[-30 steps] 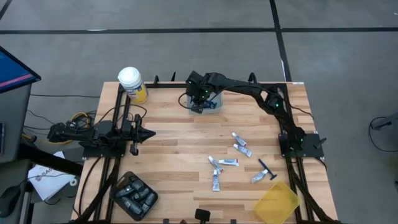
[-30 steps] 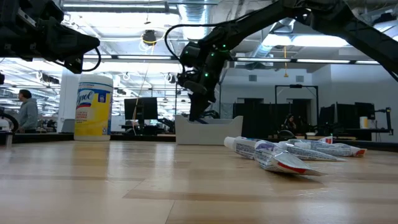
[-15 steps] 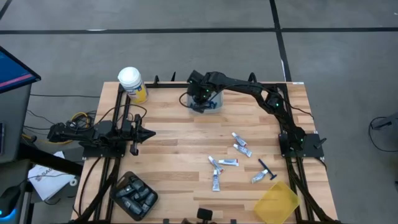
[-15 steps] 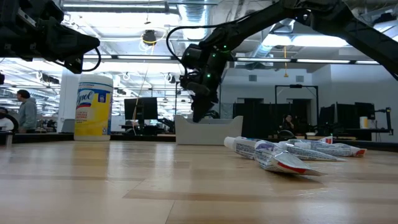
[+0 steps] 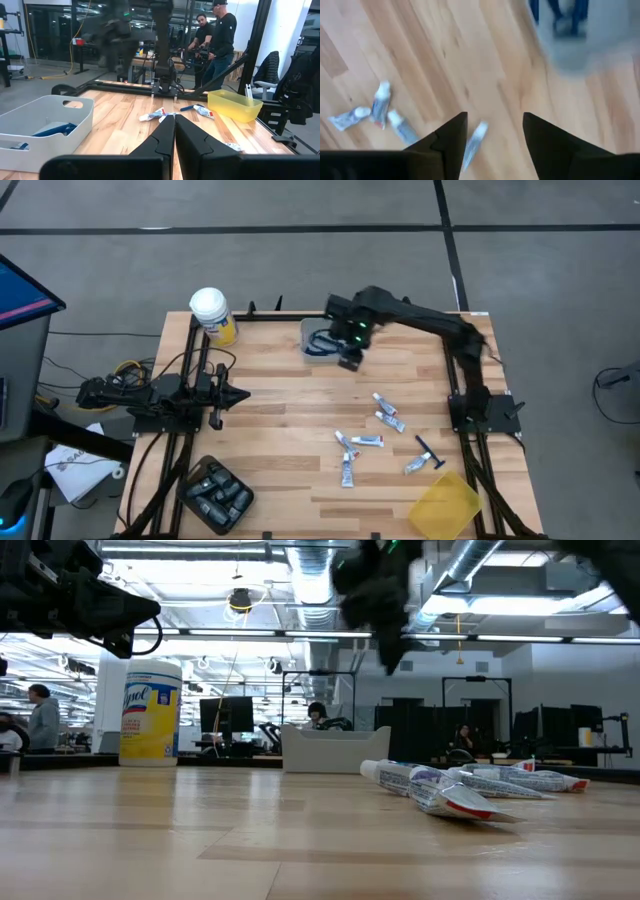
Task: Pick & Place Travel size toiletries
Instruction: Put the blue razor into the gray bin
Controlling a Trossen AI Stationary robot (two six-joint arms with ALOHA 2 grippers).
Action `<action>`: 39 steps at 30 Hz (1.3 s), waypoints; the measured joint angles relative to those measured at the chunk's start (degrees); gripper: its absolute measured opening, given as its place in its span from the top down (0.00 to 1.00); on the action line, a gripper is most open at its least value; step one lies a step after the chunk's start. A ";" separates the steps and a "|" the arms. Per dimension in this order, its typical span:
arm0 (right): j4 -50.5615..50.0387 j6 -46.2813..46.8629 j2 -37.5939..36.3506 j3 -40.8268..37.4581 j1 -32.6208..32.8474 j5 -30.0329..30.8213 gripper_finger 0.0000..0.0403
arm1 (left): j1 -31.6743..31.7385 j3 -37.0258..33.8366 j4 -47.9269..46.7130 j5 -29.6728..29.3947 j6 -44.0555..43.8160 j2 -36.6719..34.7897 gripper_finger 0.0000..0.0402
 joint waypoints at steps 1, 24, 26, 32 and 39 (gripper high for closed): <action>0.25 2.33 -2.90 -3.06 1.04 0.96 0.54 | 0.00 0.00 0.00 -0.01 0.00 0.00 0.98; 25.63 62.66 -37.22 -69.18 32.12 -3.42 0.51 | -0.01 0.00 0.02 -0.02 0.00 0.00 0.98; 29.10 64.39 -36.70 -71.40 33.62 -4.25 0.51 | 0.00 0.00 0.02 -0.02 0.01 0.00 0.98; 36.30 68.41 -35.63 -77.08 36.85 -5.97 0.51 | 0.00 -0.01 0.02 -0.02 -0.01 0.00 0.98; 39.63 68.70 -30.28 -78.15 39.95 -5.79 0.55 | 0.00 0.00 0.04 -0.02 0.01 0.00 0.98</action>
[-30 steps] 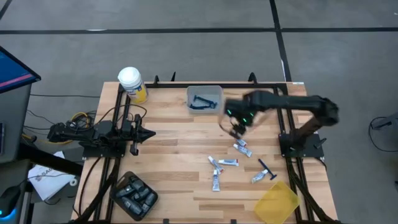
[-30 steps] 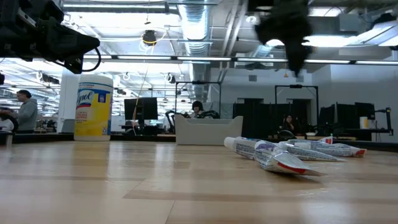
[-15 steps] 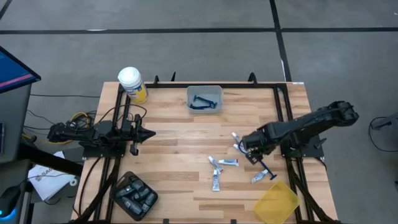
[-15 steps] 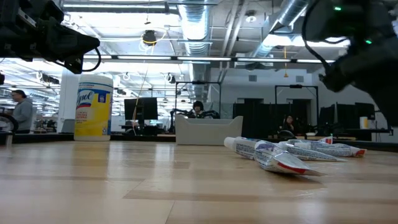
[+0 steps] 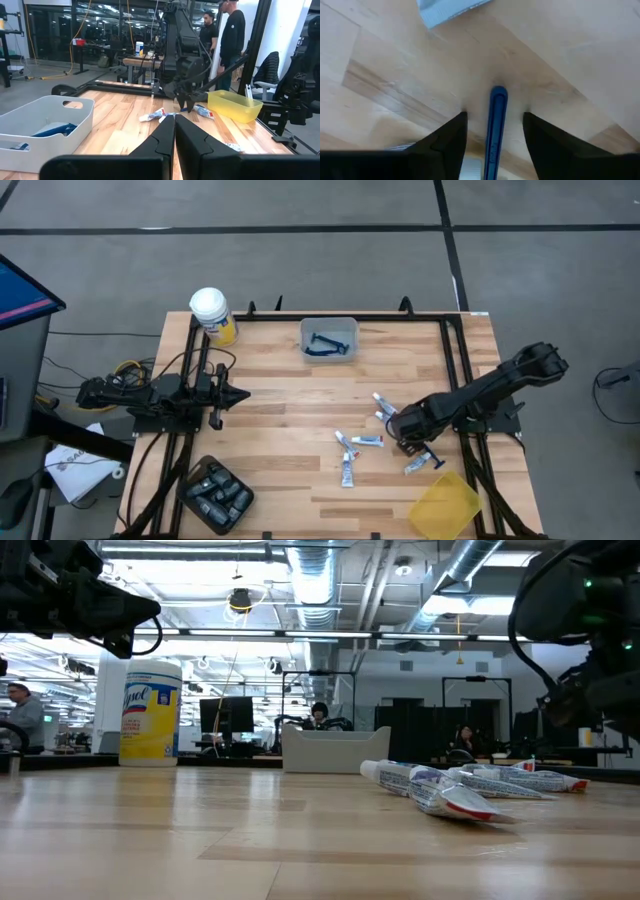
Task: Pick & Place Travel size toiletries
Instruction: Put the blue razor into the gray bin
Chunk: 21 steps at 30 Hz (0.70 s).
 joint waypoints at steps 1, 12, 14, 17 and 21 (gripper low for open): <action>-0.14 -0.14 0.64 0.22 0.18 -0.07 0.58 | -0.01 0.00 -0.03 0.01 -0.02 0.00 0.98; -0.97 -4.60 1.19 1.10 -2.47 1.48 0.96 | 0.00 0.00 -0.02 0.00 0.00 0.00 0.98; -1.76 -4.89 1.19 1.10 -3.32 2.17 0.94 | 0.00 -0.01 -0.02 0.01 -0.01 0.00 0.98; -2.47 -6.51 1.19 1.15 -4.41 3.35 0.96 | -0.01 0.00 -0.02 0.00 0.00 0.00 0.98; -3.95 -9.77 1.33 2.17 -7.05 5.85 0.97 | 0.00 0.00 -0.02 0.00 -0.02 0.00 0.98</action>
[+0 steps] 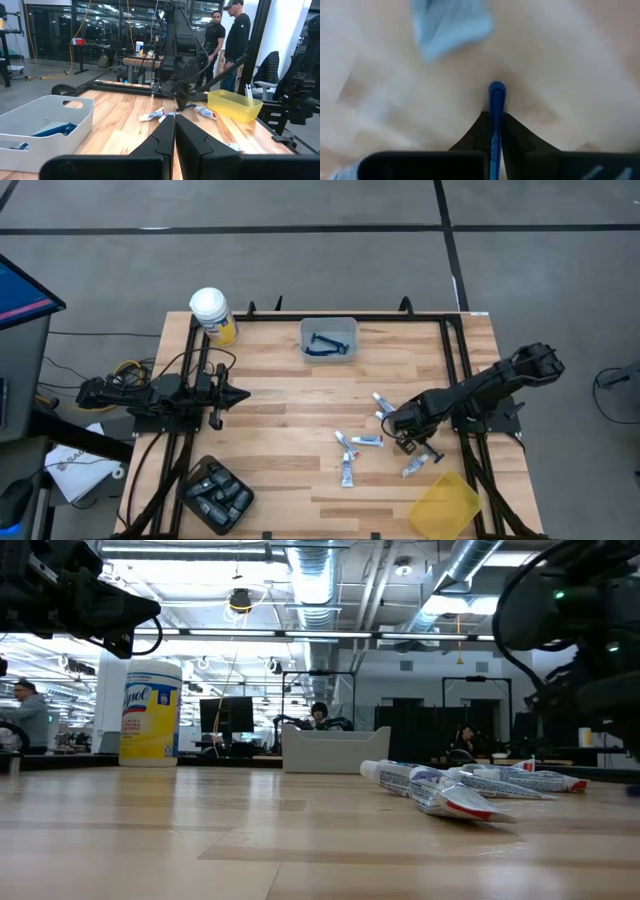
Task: Pick & Place Travel size toiletries
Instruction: Put the blue razor into the gray bin
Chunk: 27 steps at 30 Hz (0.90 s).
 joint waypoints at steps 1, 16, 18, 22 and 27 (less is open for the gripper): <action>-0.72 -0.58 0.08 0.52 -0.82 1.62 0.97 | 0.00 0.00 0.00 0.02 0.02 0.00 0.98; -8.74 -23.94 0.17 20.89 -20.98 23.80 0.98 | 0.00 0.00 0.00 0.00 0.02 0.00 0.98; -8.22 -28.55 0.10 25.41 -24.24 26.23 0.98 | -0.02 0.00 0.00 0.02 0.00 0.00 0.98; -2.27 -39.01 0.08 34.28 -30.23 29.50 0.98 | 0.00 0.00 0.00 0.00 0.02 0.00 0.98; 10.33 -50.44 1.43 43.56 -35.51 28.84 0.98 | -0.01 -0.01 0.00 0.02 0.00 0.00 0.98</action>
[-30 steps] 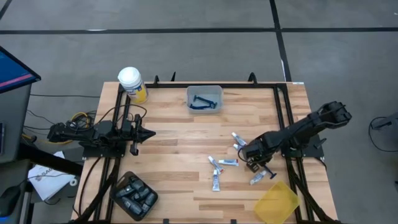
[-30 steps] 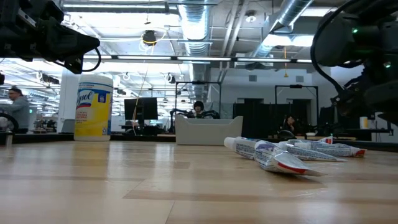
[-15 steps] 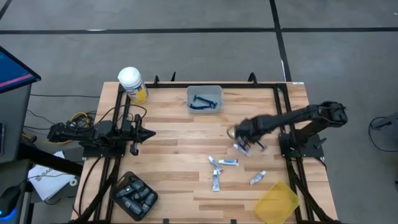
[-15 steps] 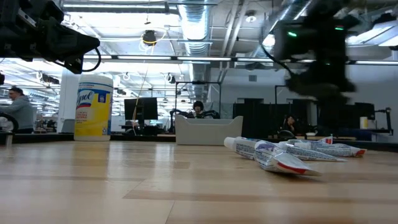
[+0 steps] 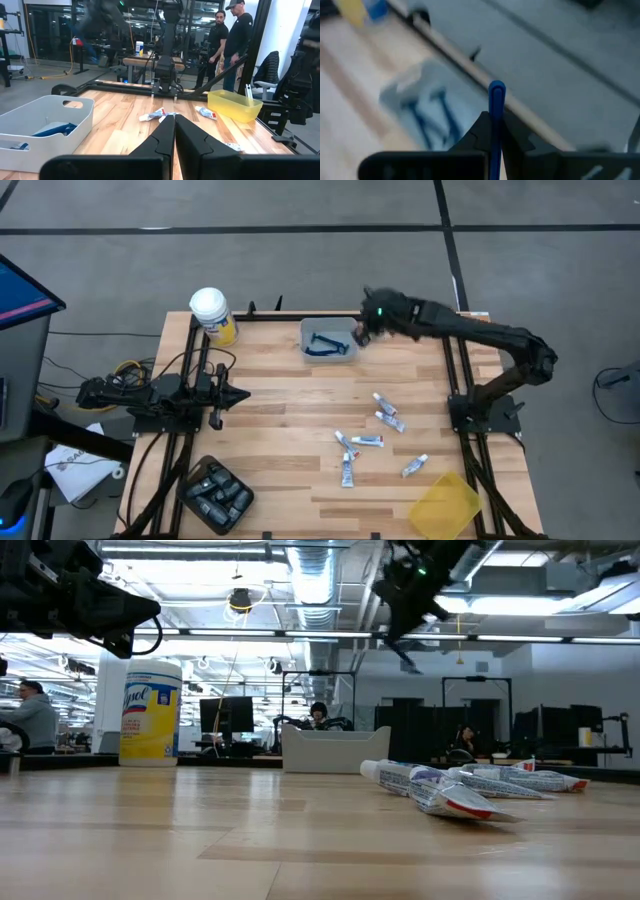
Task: Pick & Place Travel size toiletries
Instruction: Put the blue razor into the gray bin
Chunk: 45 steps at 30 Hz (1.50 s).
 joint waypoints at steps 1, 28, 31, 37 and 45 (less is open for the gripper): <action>1.47 -2.06 0.65 1.57 -0.87 -0.15 0.98 | 0.01 0.01 0.00 -0.01 0.01 0.00 0.98; 4.36 -15.45 32.25 18.07 -5.12 -16.04 0.97 | -0.01 0.01 0.00 -0.02 0.00 0.00 0.98; 4.64 -15.61 32.89 17.84 -5.27 -16.51 0.97 | -0.01 0.01 0.00 -0.02 0.01 0.00 0.98; 4.16 -15.57 34.67 17.73 -5.58 -16.91 0.96 | -0.01 0.01 0.00 -0.02 0.02 0.00 0.98; 4.49 -16.49 34.93 17.68 -5.10 -16.86 0.87 | -0.01 0.01 0.00 -0.02 0.00 0.00 0.98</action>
